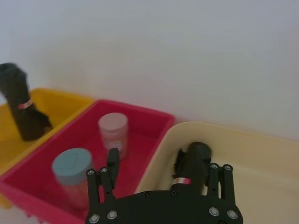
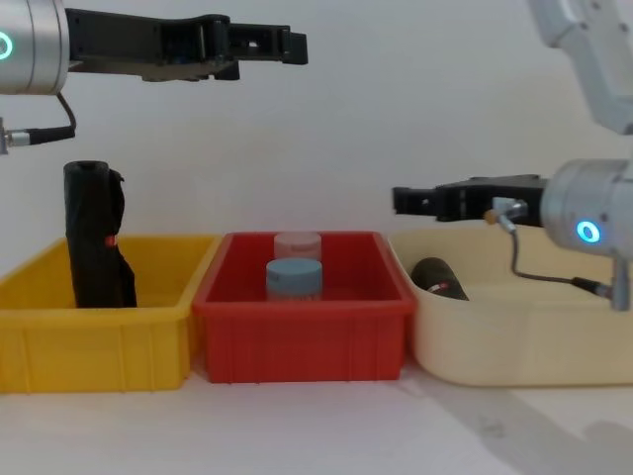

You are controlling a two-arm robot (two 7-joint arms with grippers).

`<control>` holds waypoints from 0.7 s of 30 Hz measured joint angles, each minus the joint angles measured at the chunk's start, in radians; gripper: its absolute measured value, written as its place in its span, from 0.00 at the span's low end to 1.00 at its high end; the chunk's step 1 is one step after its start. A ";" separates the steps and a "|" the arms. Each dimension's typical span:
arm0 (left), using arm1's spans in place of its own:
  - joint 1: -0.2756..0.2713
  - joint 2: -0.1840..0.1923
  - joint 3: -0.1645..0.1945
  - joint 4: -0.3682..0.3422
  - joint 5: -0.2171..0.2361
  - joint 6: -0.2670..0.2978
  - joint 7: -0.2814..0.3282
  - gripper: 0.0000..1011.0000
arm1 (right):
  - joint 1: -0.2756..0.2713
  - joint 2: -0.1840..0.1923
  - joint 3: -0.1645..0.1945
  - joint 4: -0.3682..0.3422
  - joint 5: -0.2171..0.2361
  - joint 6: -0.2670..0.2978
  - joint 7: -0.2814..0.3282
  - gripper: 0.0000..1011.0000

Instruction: Pick up the garbage bag with the one hand and transfer it to the other hand.

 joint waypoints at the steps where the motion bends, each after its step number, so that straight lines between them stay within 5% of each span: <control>1: 0.000 0.000 0.000 0.000 0.000 0.000 0.000 0.99 | 0.006 -0.002 -0.010 0.004 -0.005 0.010 0.006 0.99; 21: 0.002 0.001 -0.002 -0.002 -0.001 0.000 0.001 0.99 | 0.090 -0.046 -0.071 0.089 -0.043 0.117 0.047 0.99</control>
